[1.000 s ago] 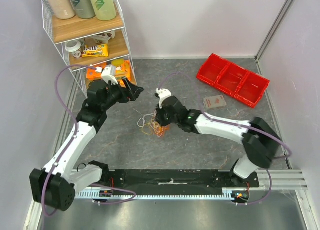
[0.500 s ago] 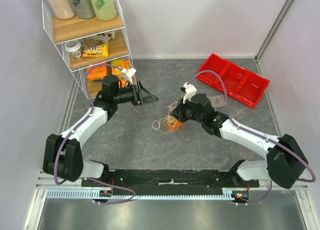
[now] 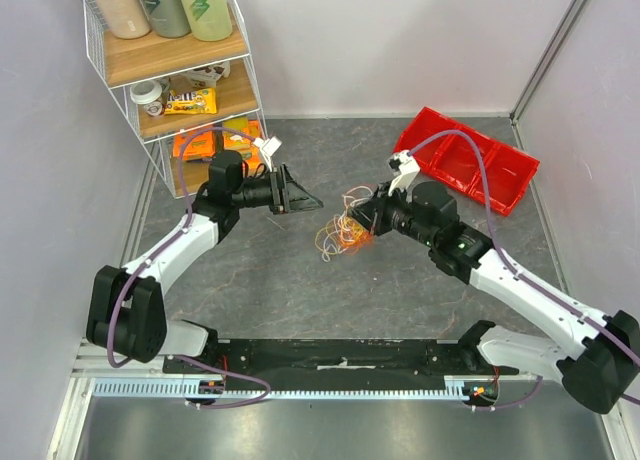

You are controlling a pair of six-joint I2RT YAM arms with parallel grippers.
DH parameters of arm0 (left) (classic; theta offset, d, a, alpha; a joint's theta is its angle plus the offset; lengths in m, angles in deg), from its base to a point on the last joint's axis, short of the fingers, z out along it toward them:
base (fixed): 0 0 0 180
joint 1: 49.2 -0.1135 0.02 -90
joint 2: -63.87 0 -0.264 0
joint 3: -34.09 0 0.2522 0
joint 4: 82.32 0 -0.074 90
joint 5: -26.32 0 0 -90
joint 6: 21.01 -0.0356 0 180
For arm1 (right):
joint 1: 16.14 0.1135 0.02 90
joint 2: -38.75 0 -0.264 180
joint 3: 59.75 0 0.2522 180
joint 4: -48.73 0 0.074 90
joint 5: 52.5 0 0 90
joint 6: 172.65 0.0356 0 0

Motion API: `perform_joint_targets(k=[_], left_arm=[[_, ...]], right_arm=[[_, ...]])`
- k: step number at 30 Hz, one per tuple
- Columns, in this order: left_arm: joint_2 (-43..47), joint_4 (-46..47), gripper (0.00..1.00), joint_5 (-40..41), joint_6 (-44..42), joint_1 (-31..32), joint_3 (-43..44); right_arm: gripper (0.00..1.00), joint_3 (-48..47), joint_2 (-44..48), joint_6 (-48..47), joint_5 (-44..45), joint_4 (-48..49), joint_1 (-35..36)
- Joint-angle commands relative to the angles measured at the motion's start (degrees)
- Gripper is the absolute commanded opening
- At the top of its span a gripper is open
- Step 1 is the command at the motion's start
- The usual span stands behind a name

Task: Untangle the cables

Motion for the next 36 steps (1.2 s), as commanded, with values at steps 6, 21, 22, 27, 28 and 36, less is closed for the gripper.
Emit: perform_joint_targets(k=[6,21,22,27,28,36], left_arm=[[7.72,-0.22,0.63,5.16,-3.67,0.48,1.16],[0.35,-13.85,0.64,13.17,-9.92,3.89,5.47],[-0.88,-14.9,0.64,13.87,-10.71,5.21,5.9],[-7.9,-21.67,0.67,15.63,-14.32,12.25,9.59],[-8.7,-22.29,0.67,15.55,-14.41,12.95,9.95],[-12.22,-26.33,0.62,19.14,-17.13,15.42,12.05]], right_arm=[[0.54,-7.18,-9.88,4.71,3.46,-8.2,7.24],[0.67,2.3,-5.94,1.44,6.21,-10.24,-1.0],[0.66,3.18,-6.29,1.88,5.4,-9.45,-1.36],[0.65,8.8,-6.74,4.61,3.9,-4.36,-1.54],[0.62,9.77,-6.82,5.4,3.64,-2.78,-1.71],[0.44,12.77,-11.3,8.83,2.58,5.58,-1.89]])
